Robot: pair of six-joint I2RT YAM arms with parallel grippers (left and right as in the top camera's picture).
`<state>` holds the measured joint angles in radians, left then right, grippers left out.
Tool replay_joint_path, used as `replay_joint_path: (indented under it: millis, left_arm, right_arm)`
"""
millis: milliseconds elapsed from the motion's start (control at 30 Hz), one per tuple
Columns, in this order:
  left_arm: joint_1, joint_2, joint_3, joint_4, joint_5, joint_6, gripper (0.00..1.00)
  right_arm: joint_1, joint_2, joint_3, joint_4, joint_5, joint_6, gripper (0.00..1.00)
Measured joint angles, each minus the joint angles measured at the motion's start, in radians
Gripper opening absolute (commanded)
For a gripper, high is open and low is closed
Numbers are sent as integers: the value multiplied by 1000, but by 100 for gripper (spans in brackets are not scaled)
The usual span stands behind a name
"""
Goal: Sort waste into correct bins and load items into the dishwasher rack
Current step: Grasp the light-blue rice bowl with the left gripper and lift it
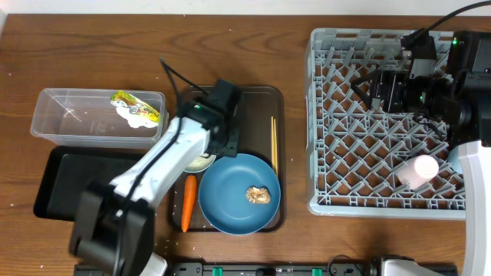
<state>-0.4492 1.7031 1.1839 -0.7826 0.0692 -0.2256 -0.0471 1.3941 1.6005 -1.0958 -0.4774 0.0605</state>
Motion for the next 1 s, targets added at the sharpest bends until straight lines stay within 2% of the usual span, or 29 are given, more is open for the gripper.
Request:
replay_joint_path:
  millis: [233,300,367,433,733,1000]
  left_arm:
    - [0,114,-1,50,-60,-68,42]
    - [0,129,-1,62,-75,-77,31]
    - [0,139,-1,69,-81,-84,14]
    - [0,149,-1,71,-92,-93,6]
    - [2,123,18,-7,-102,-91,6]
    - [61,-168,98,-55,-92,-93,6]
  right_arm:
    - [0,0,0,-13,2,0,77]
    - [0,0,0,-13,3,0,76]
    - [0,0,0,-13,3,0,77]
    - [0,0,0,-14,3,0,77]
    - [0,0,0,-13,3,0,77]
    - [0,0,0,-14,3,0,77]
